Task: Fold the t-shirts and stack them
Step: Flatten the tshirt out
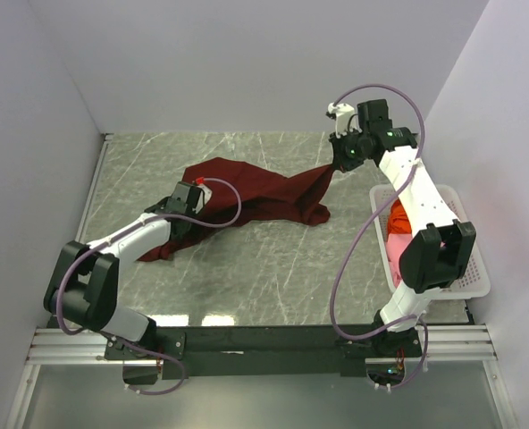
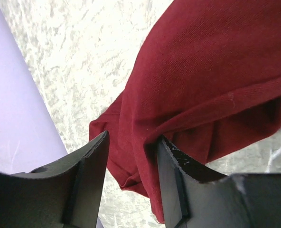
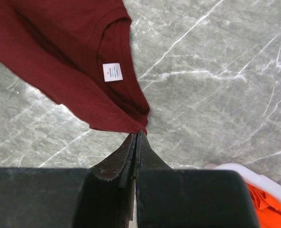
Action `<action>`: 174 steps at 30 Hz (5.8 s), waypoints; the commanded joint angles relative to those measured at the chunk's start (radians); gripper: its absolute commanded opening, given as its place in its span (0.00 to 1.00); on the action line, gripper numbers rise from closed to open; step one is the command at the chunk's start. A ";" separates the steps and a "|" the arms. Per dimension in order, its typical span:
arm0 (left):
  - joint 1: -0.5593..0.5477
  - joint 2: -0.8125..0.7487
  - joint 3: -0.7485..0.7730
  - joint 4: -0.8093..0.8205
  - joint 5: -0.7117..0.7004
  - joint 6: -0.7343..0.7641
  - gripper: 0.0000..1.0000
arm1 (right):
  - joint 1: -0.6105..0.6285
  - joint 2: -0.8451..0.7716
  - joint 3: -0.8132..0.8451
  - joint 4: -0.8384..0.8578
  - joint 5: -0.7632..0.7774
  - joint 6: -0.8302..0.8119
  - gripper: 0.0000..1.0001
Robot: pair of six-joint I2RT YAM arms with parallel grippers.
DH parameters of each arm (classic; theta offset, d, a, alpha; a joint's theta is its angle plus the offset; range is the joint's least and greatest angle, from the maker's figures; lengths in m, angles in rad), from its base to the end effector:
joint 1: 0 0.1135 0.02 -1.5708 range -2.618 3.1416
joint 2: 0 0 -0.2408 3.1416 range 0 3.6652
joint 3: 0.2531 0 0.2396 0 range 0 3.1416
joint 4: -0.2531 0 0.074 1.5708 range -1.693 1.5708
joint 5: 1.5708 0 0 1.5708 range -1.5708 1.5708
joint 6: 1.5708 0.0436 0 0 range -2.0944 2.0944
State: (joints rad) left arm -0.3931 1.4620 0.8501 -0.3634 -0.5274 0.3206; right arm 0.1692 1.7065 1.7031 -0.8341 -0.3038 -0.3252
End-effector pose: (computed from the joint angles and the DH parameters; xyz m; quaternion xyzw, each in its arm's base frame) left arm 0.2678 -0.0873 0.1763 0.2508 0.8915 0.2388 0.2921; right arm 0.3548 0.0738 0.3254 -0.2784 0.8815 0.1132 0.3643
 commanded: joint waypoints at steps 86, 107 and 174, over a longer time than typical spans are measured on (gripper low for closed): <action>0.474 -0.548 0.829 0.070 0.320 0.142 0.01 | -0.010 -0.627 0.414 0.653 0.436 0.043 0.00; 0.450 0.009 0.424 0.070 0.530 0.161 0.08 | 0.072 0.011 0.047 0.820 0.224 -0.227 0.00; 0.615 0.047 0.085 -0.790 0.857 0.567 0.63 | 0.461 -0.050 -0.536 -0.370 0.039 -0.363 0.48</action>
State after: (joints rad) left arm 0.2157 1.5288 0.8581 -0.9791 0.2531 0.7834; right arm 0.6231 1.7576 1.1439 -1.0561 -0.1585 -0.6044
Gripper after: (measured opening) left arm 0.627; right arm 0.479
